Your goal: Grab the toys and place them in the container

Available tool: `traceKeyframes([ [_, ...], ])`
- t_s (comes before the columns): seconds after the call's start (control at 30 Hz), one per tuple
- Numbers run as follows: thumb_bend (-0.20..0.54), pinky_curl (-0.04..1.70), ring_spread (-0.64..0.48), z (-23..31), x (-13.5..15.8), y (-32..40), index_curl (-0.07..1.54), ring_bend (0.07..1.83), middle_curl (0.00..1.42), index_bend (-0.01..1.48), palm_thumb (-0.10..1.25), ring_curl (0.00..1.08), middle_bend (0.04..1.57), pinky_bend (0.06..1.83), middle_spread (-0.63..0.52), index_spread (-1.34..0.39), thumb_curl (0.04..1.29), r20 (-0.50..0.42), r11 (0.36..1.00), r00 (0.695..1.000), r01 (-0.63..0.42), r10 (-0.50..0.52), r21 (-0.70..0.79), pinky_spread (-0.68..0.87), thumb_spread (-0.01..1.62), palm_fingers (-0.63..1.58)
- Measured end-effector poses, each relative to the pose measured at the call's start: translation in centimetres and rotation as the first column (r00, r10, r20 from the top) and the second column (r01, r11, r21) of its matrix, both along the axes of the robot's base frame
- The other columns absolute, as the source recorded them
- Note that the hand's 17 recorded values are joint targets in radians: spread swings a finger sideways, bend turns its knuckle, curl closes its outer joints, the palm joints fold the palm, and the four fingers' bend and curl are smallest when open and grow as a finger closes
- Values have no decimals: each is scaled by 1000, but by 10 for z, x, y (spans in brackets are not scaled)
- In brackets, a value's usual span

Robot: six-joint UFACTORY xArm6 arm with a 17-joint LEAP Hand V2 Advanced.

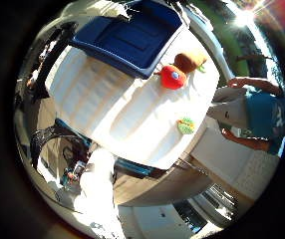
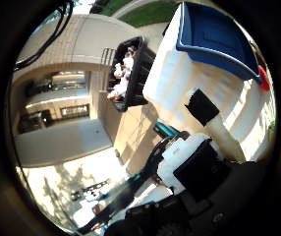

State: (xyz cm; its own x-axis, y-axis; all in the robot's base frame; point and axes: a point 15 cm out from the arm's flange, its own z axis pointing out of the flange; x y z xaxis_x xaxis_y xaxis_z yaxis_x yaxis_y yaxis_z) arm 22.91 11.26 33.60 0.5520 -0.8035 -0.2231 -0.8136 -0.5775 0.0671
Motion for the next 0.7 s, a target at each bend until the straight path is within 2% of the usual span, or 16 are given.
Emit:
traceKeyframes([
  [0.1, -22, 192, 298, 13, 23, -23, 320, 357, 292, 185, 776, 317, 161, 531, 74, -230, 358, 41, 997, 999, 37, -34, -64, 447, 1202, 195],
  [0.2, -22, 192, 292, 29, 51, -63, 319, 359, 293, 183, 777, 317, 161, 536, 70, -230, 359, 81, 984, 989, 133, -124, -121, 447, 1201, 198],
  [0.3, -26, 194, 291, 48, 78, -124, 316, 360, 293, 177, 769, 317, 162, 543, 68, -229, 357, 123, 949, 960, 268, -249, -167, 444, 1202, 197],
  [0.43, -32, 201, 290, 62, 101, -189, 305, 368, 296, 159, 740, 319, 167, 572, 59, -228, 356, 141, 907, 927, 370, -347, -199, 447, 1197, 195],
  [0.53, -41, 209, 286, 54, 113, -229, 288, 382, 299, 137, 692, 323, 168, 607, 56, -224, 352, 115, 886, 915, 404, -387, -230, 450, 1185, 163],
  [0.57, -39, 211, 285, 33, 124, -256, 285, 385, 299, 137, 685, 325, 168, 613, 59, -224, 351, 65, 871, 905, 422, -420, -252, 450, 1186, 158],
  [0.7, -36, 219, 285, 9, 132, -276, 266, 392, 305, 129, 655, 327, 175, 642, 70, -213, 344, 11, 861, 895, 433, -447, -267, 447, 1175, 113],
])
